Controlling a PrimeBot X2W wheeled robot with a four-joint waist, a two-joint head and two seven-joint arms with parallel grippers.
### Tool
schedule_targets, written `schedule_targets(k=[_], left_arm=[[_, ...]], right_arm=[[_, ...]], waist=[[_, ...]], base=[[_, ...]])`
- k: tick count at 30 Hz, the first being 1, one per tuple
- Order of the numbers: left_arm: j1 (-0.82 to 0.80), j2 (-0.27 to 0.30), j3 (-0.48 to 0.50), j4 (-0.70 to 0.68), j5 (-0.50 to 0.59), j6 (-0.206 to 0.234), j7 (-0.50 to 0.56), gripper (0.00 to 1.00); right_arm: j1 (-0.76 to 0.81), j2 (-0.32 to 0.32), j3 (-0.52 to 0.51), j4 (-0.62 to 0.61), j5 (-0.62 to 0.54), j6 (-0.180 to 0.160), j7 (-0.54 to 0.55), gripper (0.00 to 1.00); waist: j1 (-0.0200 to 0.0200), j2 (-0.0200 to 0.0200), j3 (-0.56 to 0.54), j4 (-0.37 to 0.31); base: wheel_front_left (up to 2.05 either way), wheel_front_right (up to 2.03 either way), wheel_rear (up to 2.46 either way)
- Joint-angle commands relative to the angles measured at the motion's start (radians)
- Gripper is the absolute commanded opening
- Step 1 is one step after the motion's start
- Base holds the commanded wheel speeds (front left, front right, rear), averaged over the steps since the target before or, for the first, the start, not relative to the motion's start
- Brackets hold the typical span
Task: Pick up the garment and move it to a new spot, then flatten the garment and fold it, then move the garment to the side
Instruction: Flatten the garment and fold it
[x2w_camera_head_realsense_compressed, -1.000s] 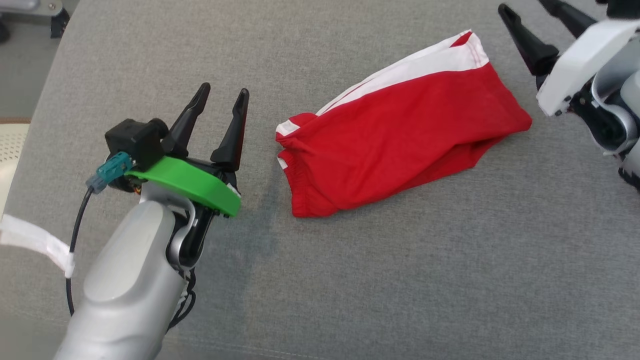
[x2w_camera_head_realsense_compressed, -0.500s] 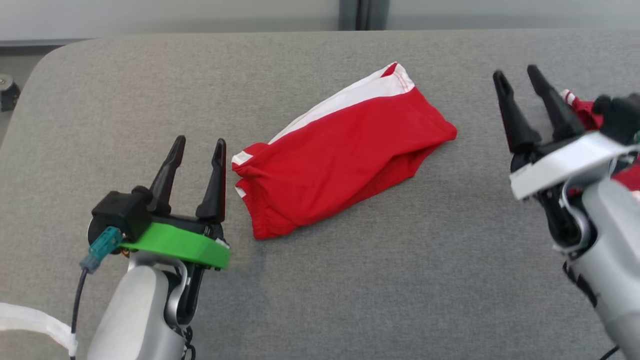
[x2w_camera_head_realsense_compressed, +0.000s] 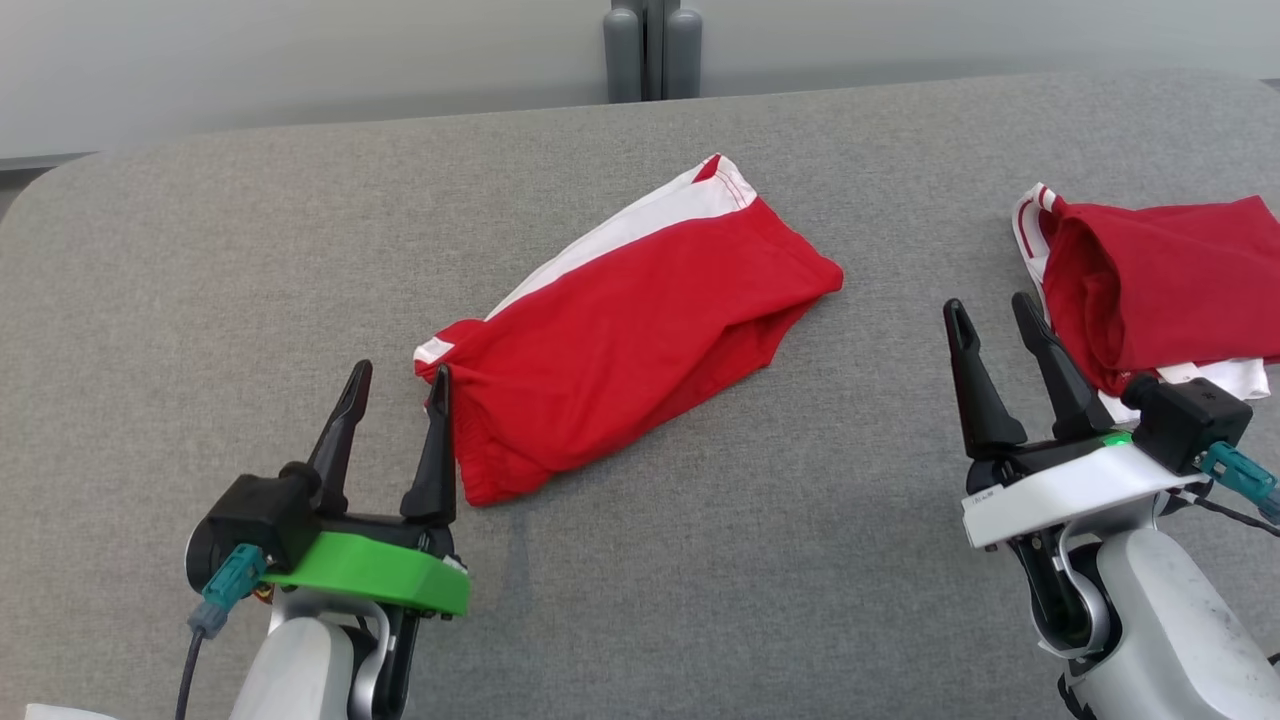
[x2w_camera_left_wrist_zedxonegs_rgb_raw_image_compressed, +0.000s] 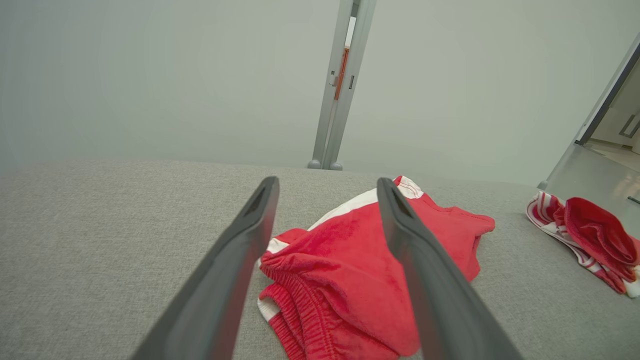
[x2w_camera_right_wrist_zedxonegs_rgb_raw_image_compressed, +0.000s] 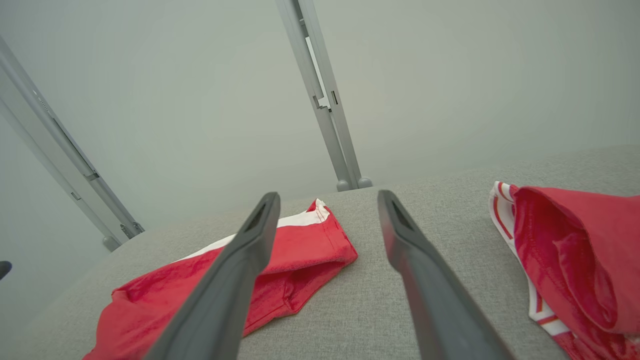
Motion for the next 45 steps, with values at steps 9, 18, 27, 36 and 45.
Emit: schedule_targets(k=[9, 18, 27, 36, 45], left_arm=[[-0.012, -0.010, -0.020, -0.005, 0.017, 0.000, 0.000, 1.00], [-0.042, -0.016, -0.077, 0.017, -0.013, 0.000, 0.000, 1.00], [-0.039, -0.021, -0.114, 0.037, -0.047, 0.000, 0.000, 1.00], [-0.017, -0.022, -0.129, 0.018, -0.054, 0.000, 0.000, 1.00], [-0.017, -0.022, -0.124, -0.009, -0.073, 0.000, 0.000, 1.00]], right_arm=[[0.009, -0.002, -0.025, 0.023, -0.050, 0.000, -0.002, 1.00], [-0.050, 0.074, -0.093, 0.096, 0.010, 0.000, 0.084, 1.00], [-0.132, 0.151, -0.263, 0.181, 0.211, 0.000, 0.239, 1.00], [-0.250, 0.166, -0.437, 0.408, 0.258, 0.001, 0.382, 1.00], [-0.344, 0.173, -0.500, 0.587, 0.210, 0.000, 0.443, 1.00]], waist=[[0.0000, -0.0001, 0.017, 0.034], [0.0000, -0.0001, 0.079, 0.108], [0.0000, -0.0001, 0.099, 0.207], [0.0000, -0.0001, 0.088, 0.297], [0.0000, -0.0001, 0.119, 0.367]], base=[[0.00, 0.00, 0.00], [0.00, 0.00, 0.00], [0.00, 0.00, 0.00], [0.00, 0.00, 0.00], [0.00, 0.00, 0.00]])
